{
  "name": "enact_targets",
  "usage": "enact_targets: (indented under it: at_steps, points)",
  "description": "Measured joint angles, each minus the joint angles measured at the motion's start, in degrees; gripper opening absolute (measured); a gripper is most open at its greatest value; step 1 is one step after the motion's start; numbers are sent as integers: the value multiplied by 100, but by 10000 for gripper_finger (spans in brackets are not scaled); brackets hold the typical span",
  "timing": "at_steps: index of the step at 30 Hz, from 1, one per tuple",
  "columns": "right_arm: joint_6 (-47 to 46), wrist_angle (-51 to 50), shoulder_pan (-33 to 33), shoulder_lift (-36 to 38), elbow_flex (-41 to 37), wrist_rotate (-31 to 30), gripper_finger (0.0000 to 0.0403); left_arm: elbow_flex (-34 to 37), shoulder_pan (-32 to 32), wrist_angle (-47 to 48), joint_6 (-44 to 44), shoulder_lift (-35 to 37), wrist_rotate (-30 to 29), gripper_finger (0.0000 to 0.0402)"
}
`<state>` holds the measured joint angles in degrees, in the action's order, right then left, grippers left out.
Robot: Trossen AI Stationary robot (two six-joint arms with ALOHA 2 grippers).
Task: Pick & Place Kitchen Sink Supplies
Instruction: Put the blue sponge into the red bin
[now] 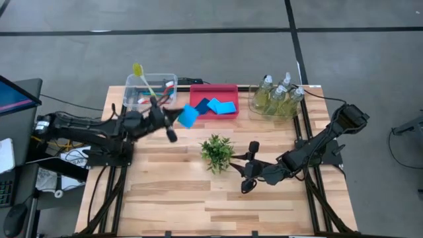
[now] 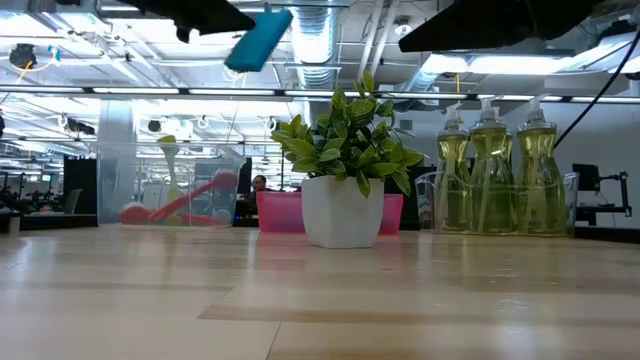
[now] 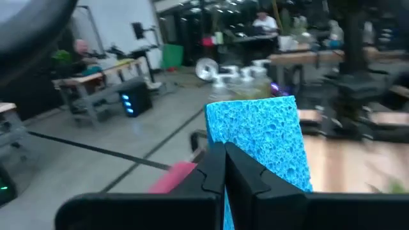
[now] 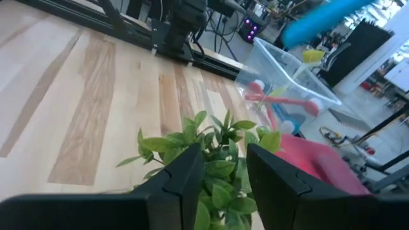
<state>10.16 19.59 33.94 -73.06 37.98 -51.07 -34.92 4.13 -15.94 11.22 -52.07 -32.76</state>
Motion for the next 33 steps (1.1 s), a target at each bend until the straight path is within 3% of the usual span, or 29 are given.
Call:
enact_targets:
  at_steps: [8, 17, 25, 33]
  points:
    - [91, 9, -160, -2, 0, 0, 118, 0, -1861, -1002, -3, -673, 1414, 4]
    - [88, 2, -165, -2, 0, 2, 118, 0, -3409, -2294, -961, -2241, 2722, 7]
    - [75, -18, -165, -2, 0, 1, 118, 0, -3741, -3563, -1044, -3414, 2772, 7]
    - [-9, -115, -165, -2, -2, 2, 118, 0, -3720, -3718, -971, -3666, 2963, 8]
